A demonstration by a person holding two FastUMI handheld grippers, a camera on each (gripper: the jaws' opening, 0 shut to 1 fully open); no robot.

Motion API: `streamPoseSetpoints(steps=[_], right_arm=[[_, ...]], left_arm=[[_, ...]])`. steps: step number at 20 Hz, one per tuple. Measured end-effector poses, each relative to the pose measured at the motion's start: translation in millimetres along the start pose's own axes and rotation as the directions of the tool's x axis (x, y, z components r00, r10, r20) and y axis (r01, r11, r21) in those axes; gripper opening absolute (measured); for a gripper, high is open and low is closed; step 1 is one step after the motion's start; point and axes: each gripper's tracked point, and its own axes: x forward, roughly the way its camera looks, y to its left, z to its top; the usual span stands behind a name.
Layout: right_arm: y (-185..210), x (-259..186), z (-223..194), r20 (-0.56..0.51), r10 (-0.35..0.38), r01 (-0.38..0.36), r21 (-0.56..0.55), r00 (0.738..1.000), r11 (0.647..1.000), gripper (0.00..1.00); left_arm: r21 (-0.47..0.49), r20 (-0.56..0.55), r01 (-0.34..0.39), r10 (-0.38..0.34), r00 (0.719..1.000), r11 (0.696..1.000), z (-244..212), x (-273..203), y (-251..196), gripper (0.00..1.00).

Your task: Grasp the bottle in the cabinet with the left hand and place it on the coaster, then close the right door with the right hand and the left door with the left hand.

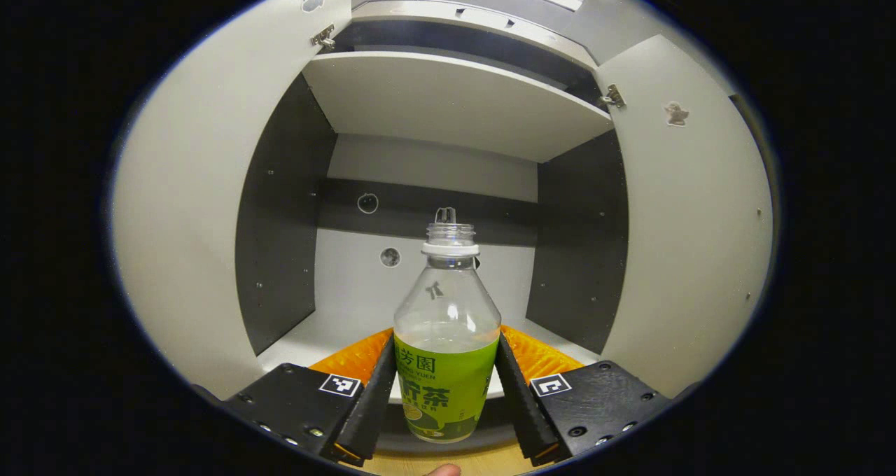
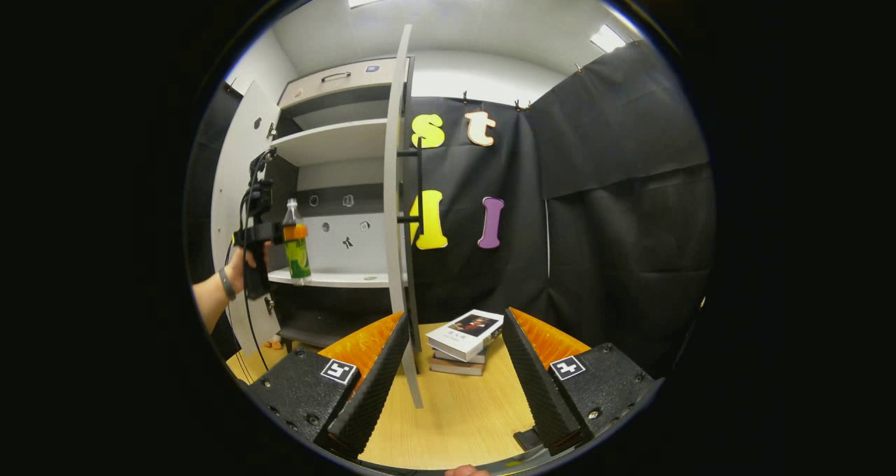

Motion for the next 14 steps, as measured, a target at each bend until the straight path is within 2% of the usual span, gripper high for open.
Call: streamPoseSetpoints(steps=[5,7,10,12,14], right_arm=[[-8,0,35,0.024,0.064,-0.063,-0.034,0.998,0.997,0.83],[-18,0,54,0.053,0.046,-0.043,-0.058,0.998,0.997,0.83],[-29,4,71,0.086,-0.005,0.012,-0.074,0.996,0.997,0.82],[-30,2,80,0.096,-0.016,0.025,-0.091,0.995,0.996,0.82],[-33,-1,86,0.102,-0.031,0.043,-0.113,0.994,0.993,0.82]], left_arm=[[0.044,0.009,-0.021,0.021,1.0,0.999,-53,-63,-21,0.73],[0.069,-0.03,0.003,-0.001,1.0,0.998,-92,-82,-37,0.73],[0.047,-0.087,0.01,-0.006,0.996,0.999,-144,-102,-53,0.73],[0.016,-0.1,-0.018,0.019,0.995,1.0,-175,-116,-60,0.73],[0.015,-0.066,-0.086,0.086,0.994,0.996,-194,-130,-56,0.73]])
